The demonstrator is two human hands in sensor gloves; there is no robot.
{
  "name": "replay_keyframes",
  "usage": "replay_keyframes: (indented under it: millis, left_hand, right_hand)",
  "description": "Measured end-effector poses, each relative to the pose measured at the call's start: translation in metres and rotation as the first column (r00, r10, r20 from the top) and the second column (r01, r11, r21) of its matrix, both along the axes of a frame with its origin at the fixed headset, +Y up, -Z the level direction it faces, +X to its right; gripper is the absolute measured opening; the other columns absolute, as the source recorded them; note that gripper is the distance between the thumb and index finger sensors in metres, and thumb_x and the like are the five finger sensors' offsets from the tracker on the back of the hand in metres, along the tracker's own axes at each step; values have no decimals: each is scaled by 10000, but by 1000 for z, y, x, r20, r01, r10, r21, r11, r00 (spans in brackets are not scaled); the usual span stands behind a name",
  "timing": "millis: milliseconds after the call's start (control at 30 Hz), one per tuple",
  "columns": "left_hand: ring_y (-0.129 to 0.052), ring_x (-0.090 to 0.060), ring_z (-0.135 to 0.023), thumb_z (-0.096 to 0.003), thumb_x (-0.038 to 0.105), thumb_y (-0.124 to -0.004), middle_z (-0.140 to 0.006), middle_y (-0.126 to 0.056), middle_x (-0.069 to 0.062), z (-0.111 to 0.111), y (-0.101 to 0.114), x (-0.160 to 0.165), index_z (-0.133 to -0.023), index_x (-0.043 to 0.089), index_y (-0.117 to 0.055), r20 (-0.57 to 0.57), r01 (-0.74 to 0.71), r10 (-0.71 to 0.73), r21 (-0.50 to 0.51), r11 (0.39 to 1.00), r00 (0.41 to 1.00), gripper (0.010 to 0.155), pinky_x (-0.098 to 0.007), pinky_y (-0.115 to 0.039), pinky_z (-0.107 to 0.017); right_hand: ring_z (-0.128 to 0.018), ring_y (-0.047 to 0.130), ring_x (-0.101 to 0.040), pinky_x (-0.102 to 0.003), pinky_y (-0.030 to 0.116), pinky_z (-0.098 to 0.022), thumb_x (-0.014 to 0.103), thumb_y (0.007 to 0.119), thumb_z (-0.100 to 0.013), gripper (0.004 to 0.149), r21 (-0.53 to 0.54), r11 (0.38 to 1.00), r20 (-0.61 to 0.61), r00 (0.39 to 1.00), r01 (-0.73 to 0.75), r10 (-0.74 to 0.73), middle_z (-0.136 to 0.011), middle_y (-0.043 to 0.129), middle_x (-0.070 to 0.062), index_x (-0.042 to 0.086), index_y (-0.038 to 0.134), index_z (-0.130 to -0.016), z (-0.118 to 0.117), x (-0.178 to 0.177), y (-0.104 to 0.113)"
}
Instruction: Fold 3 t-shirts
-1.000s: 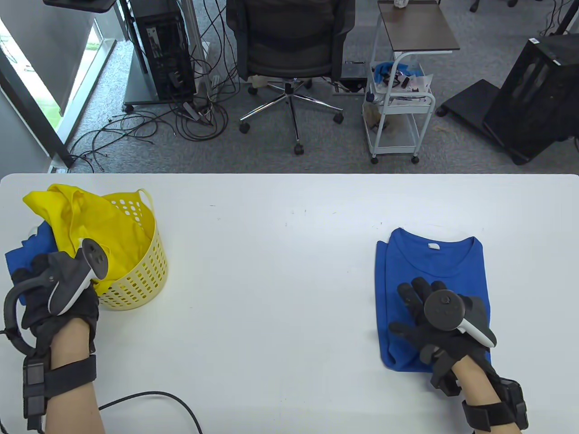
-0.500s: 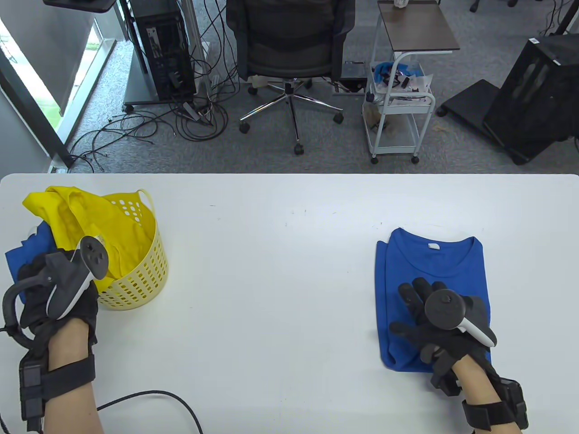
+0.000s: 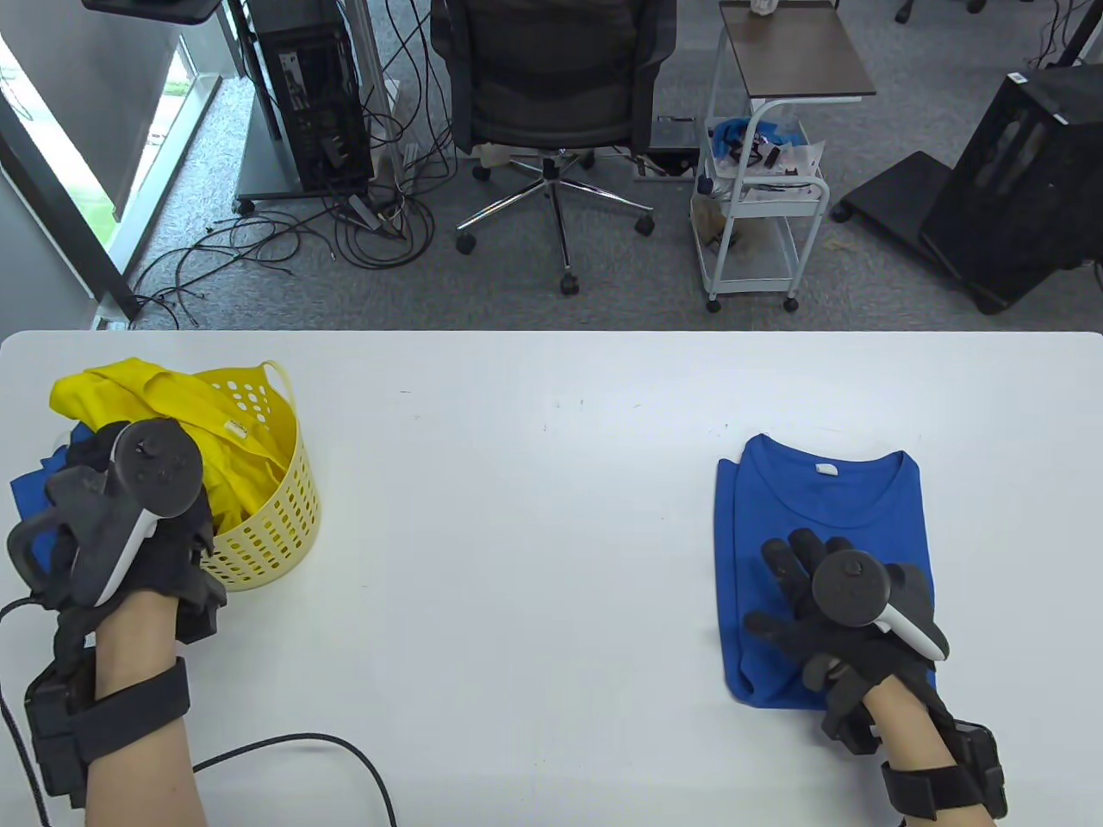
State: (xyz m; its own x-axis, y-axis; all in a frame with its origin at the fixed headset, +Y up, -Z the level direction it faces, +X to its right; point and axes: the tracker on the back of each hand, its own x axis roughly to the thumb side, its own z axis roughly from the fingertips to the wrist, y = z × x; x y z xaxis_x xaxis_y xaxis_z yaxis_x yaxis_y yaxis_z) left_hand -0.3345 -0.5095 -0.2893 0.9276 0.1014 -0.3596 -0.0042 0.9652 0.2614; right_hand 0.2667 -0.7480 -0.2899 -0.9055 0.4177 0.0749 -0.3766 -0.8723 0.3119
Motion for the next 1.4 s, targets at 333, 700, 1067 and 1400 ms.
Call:
replay_keyframes:
  millis: [333,700,1067,1400]
  left_hand:
    - [-702,-244,-692,-451,377,-518,-745,-712,-29,2,56,34,-832,240,-667,77,-47,38,117,992,996,431,-490,-601,-659]
    - [-731,-242,-669,-453,382,-535,-730,-737,-30,12,122,88,-827,233,-695,137,-69,44,184,980,990,433,-486,-632,-637]
    - [-746,-238,-658,-456,387,-544,-723,-749,-29,35,168,147,-827,231,-706,294,-201,122,257,945,948,434,-481,-650,-625]
    - [-754,-233,-657,-458,392,-547,-722,-756,-24,54,194,217,-828,235,-709,493,-311,158,247,918,856,434,-476,-662,-622]
  right_hand:
    - [-993,-31,-515,-797,-10,-588,629,663,-410,822,3,1000,4,1000,13,-13,-1113,3,-66,352,179,-1013,-1,2,1]
    - [-992,-32,-514,-797,-11,-588,627,665,-411,822,9,1000,1,1000,18,-18,-1113,3,-66,352,179,-1013,-1,3,2]
    - [-993,-32,-514,-797,-11,-588,628,665,-411,821,19,999,-2,1000,25,-25,-1113,2,-66,352,178,-1013,-1,4,3]
    - [-992,-31,-515,-797,-9,-587,628,664,-411,822,21,1000,-7,1000,23,-23,-1113,2,-67,352,178,-1012,0,4,3]
